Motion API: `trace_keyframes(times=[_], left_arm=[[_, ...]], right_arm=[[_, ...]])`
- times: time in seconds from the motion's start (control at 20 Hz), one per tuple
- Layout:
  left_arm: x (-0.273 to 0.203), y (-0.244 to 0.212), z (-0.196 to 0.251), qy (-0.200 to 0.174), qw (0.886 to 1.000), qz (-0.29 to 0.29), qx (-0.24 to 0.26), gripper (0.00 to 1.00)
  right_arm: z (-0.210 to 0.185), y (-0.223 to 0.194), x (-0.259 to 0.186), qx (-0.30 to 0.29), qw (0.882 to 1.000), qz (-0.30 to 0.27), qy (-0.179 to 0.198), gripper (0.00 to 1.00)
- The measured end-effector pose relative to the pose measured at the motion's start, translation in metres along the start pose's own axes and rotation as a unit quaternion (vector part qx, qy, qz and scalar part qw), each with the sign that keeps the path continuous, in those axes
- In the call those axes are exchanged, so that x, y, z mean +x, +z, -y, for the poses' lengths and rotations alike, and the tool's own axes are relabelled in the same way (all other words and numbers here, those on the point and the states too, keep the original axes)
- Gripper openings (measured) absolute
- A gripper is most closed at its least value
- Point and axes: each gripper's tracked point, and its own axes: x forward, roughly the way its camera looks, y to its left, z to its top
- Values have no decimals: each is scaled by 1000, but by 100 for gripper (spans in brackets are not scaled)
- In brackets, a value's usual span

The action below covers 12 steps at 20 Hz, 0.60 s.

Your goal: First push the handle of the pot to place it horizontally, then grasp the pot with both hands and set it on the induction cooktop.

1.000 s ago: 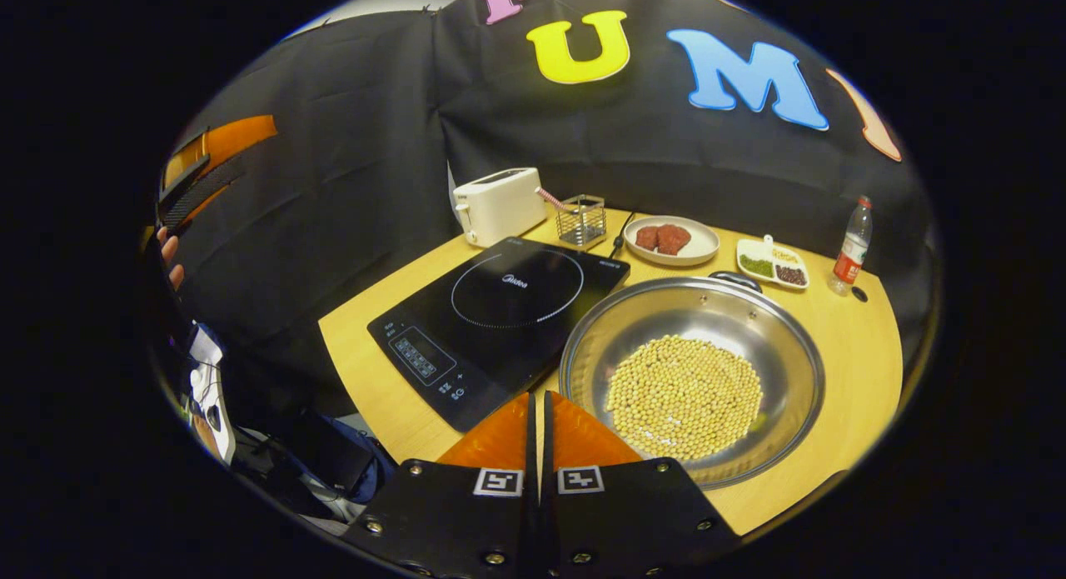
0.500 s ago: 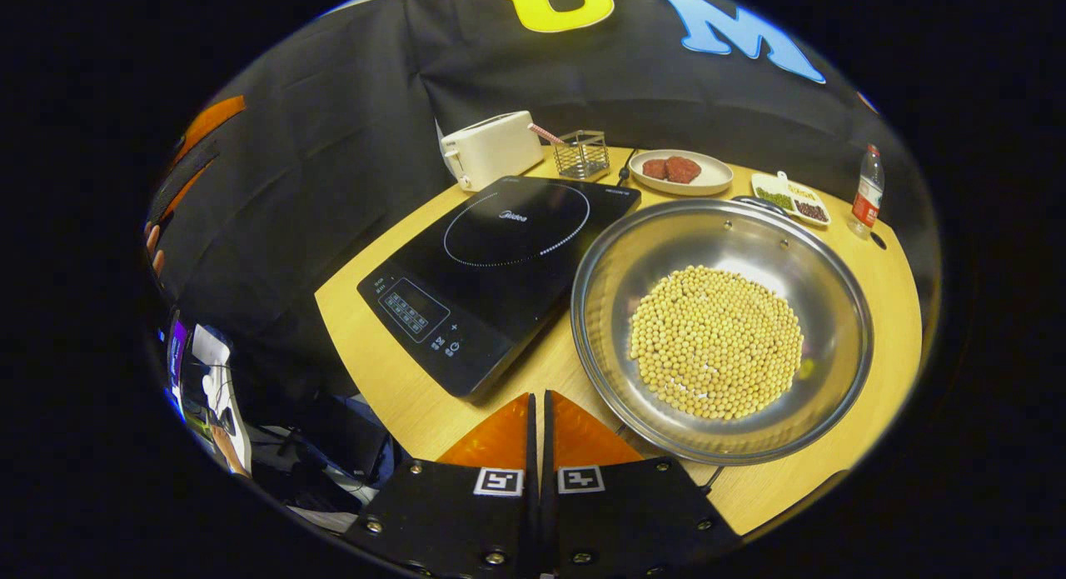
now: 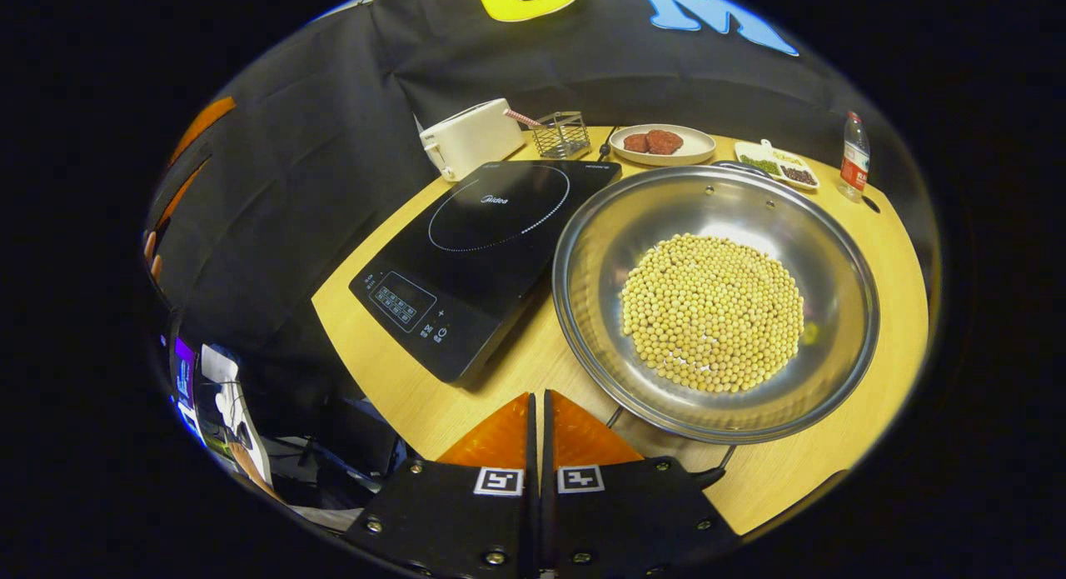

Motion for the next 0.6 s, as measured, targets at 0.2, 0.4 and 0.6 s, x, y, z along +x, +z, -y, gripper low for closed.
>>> trace_keyframes(times=[0.2, 0.4, 0.6], left_arm=[[17, -11, 24, -29, 999, -13, -10, 100], [36, -13, 46, -59, 998, -12, -18, 94], [57, -17, 68, -89, 995, -13, -34, 99]], right_arm=[[10, -6, -6, 23, 1000, -16, -3, 1], [24, -13, -13, 28, 999, -28, -15, 1], [35, -16, -18, 32, 999, -34, -27, 1]])
